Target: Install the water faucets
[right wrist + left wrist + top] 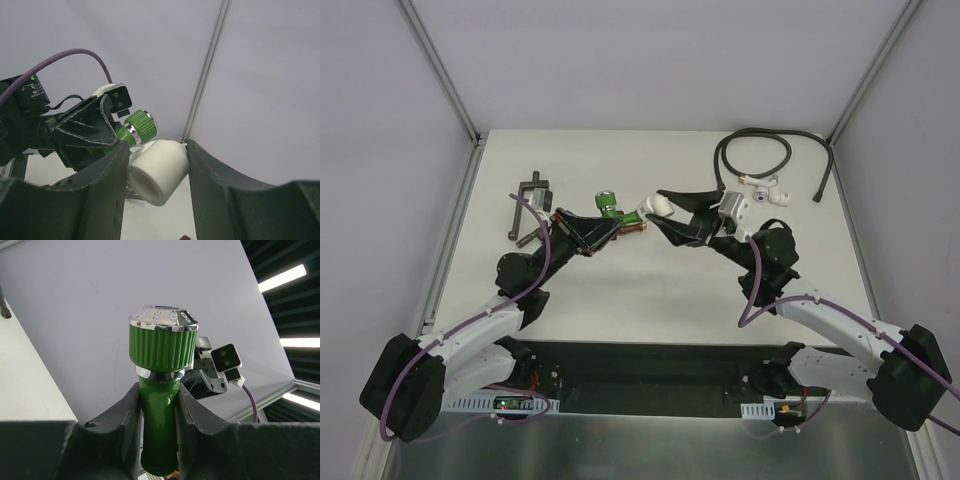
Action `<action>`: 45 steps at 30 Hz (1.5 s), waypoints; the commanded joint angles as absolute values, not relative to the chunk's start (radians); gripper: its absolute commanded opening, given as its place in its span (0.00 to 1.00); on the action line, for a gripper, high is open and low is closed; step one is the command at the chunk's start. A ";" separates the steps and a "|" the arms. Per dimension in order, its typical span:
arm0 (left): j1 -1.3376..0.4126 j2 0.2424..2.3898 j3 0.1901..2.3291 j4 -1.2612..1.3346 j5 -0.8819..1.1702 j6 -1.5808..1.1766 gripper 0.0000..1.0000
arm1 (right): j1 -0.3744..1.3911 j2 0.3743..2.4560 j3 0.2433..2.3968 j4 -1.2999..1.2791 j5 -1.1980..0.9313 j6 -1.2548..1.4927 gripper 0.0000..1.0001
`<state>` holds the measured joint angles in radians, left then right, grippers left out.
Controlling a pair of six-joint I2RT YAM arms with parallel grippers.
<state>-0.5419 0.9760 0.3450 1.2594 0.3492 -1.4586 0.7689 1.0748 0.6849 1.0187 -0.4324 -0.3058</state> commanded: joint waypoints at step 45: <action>-0.537 0.511 0.368 0.356 0.147 -0.755 0.00 | 0.638 1.491 0.610 0.016 -0.195 0.347 0.68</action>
